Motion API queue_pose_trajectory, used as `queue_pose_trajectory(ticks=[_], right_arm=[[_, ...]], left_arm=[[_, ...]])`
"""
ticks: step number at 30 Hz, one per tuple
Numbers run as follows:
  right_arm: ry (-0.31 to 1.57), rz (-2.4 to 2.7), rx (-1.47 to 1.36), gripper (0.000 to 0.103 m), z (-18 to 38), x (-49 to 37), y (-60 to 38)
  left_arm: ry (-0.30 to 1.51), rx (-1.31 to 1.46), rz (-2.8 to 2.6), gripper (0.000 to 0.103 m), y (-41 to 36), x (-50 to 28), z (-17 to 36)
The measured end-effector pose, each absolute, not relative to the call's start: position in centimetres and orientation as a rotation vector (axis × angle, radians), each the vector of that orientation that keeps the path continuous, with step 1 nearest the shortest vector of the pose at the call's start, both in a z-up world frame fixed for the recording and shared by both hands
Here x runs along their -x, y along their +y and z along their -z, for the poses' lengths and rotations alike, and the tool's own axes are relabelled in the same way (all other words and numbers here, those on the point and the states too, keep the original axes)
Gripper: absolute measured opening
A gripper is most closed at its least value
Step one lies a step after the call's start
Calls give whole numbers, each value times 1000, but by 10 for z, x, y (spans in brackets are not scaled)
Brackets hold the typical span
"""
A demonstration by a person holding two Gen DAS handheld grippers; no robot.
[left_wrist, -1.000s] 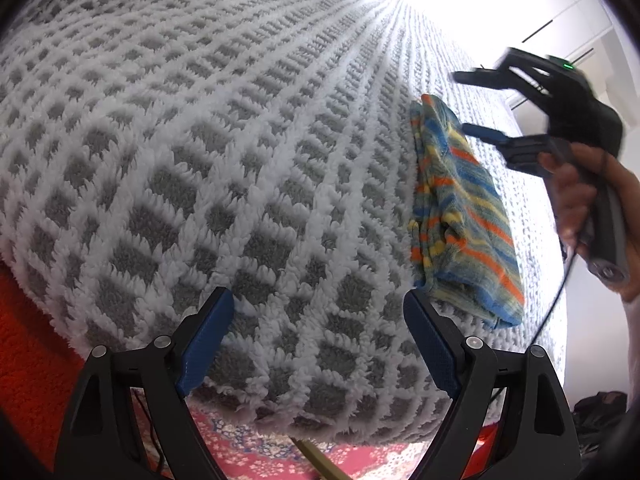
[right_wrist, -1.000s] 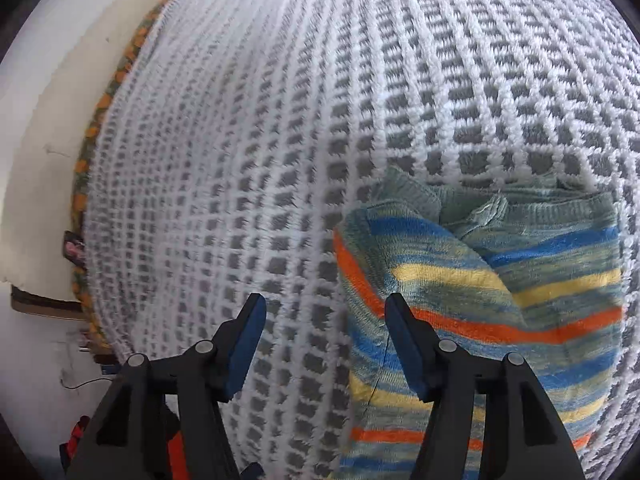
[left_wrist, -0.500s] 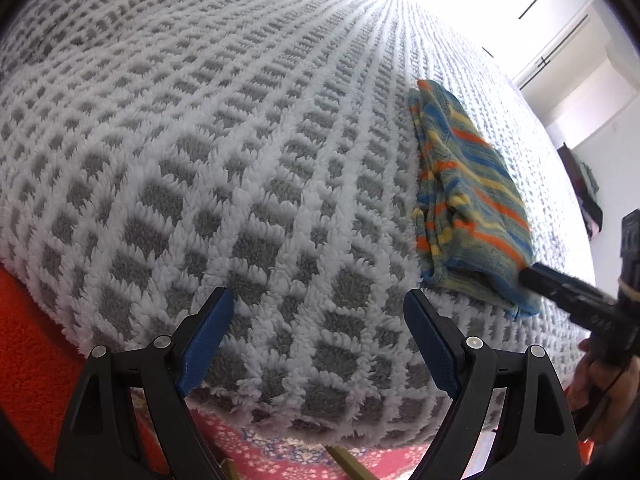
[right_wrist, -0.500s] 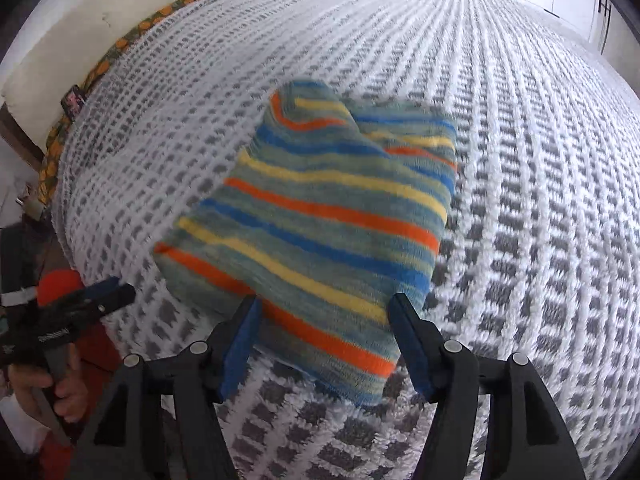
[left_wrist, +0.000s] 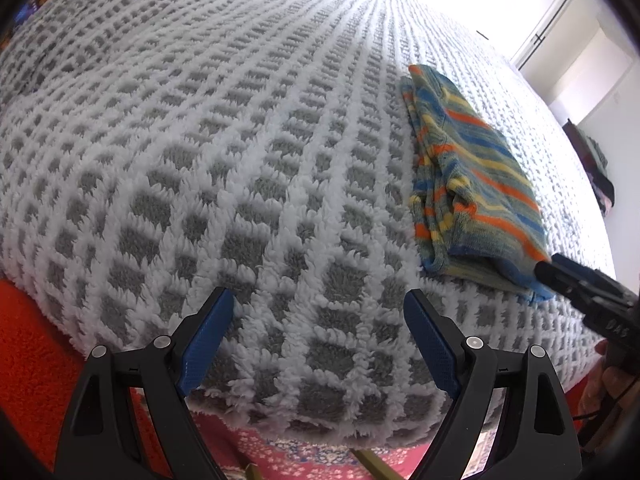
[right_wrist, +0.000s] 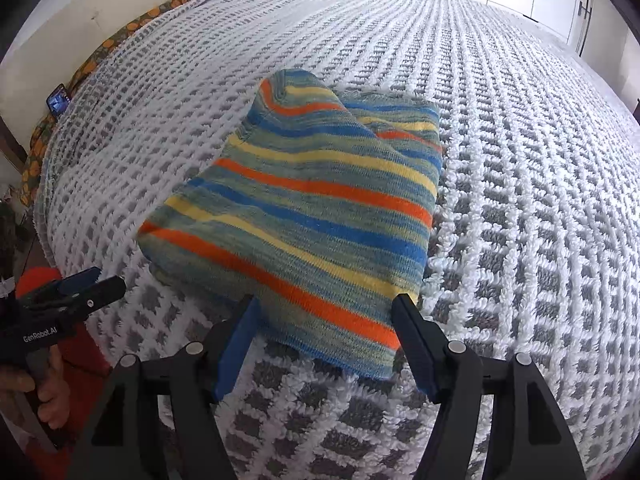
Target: Fold small clothes
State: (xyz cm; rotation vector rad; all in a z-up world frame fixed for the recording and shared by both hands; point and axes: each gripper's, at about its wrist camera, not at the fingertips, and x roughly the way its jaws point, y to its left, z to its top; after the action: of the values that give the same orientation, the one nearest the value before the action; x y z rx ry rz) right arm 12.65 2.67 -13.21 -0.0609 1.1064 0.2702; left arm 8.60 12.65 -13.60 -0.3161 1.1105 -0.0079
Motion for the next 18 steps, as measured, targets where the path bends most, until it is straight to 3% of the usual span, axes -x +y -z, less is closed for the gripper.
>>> queue_pose_trajectory(ticks=[7,13,18], right_arm=[[977,-309,51,69,102,-135,46],[1132,-332,184,72,157,-154,89],[995,-381,108,72,113,-135,80]], left_arm=[[1127,326,7,90,127,-90,140],[1129,314,1,91,125,-91,143],[1062,345,27,91,127,-81,130]])
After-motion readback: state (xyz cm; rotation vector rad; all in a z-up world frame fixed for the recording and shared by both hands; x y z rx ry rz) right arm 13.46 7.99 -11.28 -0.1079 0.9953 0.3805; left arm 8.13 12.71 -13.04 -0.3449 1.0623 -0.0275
